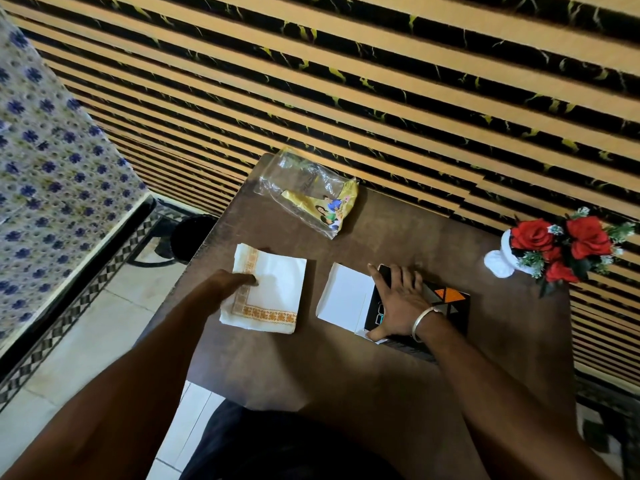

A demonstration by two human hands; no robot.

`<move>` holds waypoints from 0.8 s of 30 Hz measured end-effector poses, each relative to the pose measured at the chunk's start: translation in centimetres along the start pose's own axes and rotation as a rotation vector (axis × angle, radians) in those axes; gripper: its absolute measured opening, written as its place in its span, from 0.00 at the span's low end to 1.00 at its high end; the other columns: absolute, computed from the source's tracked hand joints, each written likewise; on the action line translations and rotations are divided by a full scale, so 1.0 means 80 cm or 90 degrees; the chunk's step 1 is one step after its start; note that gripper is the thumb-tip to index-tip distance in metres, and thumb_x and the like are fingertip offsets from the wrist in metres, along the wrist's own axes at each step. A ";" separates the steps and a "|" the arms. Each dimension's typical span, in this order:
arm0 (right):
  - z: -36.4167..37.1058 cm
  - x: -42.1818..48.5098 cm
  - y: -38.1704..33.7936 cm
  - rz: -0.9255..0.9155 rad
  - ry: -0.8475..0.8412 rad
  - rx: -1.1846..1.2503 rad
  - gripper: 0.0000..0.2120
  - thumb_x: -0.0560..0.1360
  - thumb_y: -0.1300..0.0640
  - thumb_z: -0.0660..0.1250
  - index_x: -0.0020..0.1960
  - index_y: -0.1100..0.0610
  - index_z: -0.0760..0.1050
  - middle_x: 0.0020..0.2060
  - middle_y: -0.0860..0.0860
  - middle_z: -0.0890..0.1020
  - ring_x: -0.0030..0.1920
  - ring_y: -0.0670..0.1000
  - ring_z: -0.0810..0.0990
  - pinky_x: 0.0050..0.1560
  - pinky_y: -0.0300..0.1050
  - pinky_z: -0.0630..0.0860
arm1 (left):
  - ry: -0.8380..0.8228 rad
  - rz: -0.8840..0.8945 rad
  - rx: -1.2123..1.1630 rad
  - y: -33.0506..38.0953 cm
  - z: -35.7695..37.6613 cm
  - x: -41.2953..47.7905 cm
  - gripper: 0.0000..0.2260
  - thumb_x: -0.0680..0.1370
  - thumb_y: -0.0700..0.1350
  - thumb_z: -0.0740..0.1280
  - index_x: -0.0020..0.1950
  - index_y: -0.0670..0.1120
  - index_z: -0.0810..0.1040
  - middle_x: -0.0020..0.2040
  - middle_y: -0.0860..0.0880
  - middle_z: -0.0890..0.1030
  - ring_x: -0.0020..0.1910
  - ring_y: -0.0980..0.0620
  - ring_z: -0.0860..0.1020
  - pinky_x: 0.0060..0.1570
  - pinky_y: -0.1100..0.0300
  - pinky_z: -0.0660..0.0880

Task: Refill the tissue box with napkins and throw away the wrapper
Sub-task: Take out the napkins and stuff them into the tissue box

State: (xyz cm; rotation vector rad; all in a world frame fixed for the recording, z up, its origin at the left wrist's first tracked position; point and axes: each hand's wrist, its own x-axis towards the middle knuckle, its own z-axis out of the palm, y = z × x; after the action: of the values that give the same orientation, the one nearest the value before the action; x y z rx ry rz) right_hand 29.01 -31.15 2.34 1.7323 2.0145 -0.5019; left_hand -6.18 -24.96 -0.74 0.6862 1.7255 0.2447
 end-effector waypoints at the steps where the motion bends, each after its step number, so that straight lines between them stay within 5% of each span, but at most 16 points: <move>1: 0.000 0.000 -0.001 0.001 -0.002 0.002 0.67 0.56 0.29 0.74 0.78 0.46 0.33 0.77 0.62 0.49 0.76 0.67 0.48 0.75 0.67 0.45 | -0.015 -0.013 -0.008 -0.001 -0.005 -0.002 0.18 0.73 0.44 0.74 0.60 0.40 0.75 0.56 0.40 0.81 0.51 0.41 0.81 0.55 0.48 0.78; 9: 0.000 0.001 -0.001 0.007 -0.006 0.000 0.68 0.56 0.28 0.73 0.78 0.46 0.32 0.78 0.61 0.48 0.77 0.67 0.47 0.75 0.67 0.44 | -0.140 -0.052 0.003 -0.004 -0.037 0.001 0.22 0.72 0.38 0.74 0.64 0.40 0.76 0.56 0.40 0.83 0.54 0.37 0.82 0.59 0.39 0.77; 24: 0.002 0.001 -0.004 0.005 -0.012 -0.025 0.68 0.54 0.27 0.72 0.77 0.45 0.31 0.77 0.61 0.49 0.77 0.66 0.49 0.75 0.68 0.46 | -0.296 -0.027 -0.061 -0.019 -0.038 0.007 0.18 0.75 0.40 0.70 0.65 0.42 0.76 0.56 0.39 0.84 0.53 0.40 0.84 0.54 0.47 0.79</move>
State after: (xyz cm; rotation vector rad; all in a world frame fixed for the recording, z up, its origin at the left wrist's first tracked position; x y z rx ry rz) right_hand 28.69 -31.25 2.18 1.7050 1.9912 -0.4706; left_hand -9.58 -25.30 -1.12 0.5806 1.2741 0.1241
